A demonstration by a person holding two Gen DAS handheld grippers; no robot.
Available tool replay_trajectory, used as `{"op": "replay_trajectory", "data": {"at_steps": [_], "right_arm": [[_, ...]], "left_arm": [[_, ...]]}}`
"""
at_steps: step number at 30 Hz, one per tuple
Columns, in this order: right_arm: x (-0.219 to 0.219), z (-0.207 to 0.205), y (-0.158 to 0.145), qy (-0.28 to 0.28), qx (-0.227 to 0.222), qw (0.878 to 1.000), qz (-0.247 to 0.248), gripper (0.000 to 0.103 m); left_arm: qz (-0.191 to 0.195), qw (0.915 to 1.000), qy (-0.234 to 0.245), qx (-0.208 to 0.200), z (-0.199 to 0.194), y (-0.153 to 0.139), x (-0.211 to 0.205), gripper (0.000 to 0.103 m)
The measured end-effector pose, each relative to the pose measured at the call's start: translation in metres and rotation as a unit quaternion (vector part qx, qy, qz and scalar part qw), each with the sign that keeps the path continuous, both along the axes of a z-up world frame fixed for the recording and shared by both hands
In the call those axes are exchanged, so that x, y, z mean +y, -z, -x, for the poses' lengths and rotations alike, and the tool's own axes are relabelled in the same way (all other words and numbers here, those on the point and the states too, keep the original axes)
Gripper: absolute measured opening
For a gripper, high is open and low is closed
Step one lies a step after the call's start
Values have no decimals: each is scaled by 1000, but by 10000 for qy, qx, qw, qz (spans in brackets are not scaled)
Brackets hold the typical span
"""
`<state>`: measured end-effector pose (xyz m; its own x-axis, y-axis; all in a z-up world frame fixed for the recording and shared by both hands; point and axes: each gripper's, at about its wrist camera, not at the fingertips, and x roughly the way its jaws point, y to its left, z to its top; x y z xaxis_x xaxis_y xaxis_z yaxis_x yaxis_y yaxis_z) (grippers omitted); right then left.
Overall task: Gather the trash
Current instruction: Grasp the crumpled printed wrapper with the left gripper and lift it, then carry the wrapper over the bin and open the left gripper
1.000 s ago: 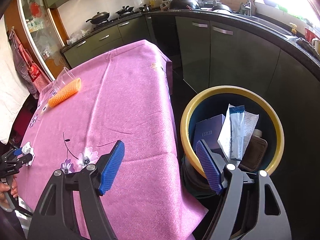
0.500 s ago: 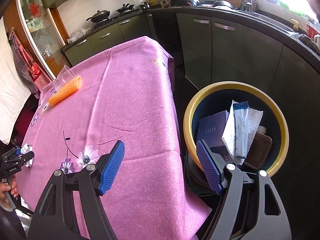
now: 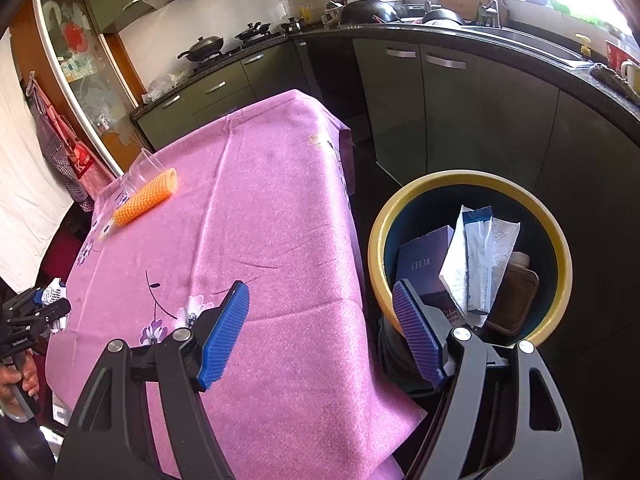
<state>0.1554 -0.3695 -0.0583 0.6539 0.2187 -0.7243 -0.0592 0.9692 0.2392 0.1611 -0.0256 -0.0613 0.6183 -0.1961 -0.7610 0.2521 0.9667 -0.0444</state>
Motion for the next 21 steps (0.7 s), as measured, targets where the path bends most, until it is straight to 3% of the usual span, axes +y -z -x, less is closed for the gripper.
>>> {"op": "replay_trajectory", "data": {"at_steps": [5,11,16,21], "right_arm": [[-21,18,-13,231,-172,9996,24,74],[-71,45,-21,766,-339,9965,30,74],[-120,64,-15,1230,-352,9917,-139,74],[-158,77,-5,1605,-296,9861,-326,74]], "left_arm": [[51,9990,436,-55,-17,-9,-40,66],[134,9925,1211,92,-48,-9,-119,66],[298,9816,1869,238,-79,-7,-195,66],[419,9645,2569,434,-107,-3,-281,66]]}}
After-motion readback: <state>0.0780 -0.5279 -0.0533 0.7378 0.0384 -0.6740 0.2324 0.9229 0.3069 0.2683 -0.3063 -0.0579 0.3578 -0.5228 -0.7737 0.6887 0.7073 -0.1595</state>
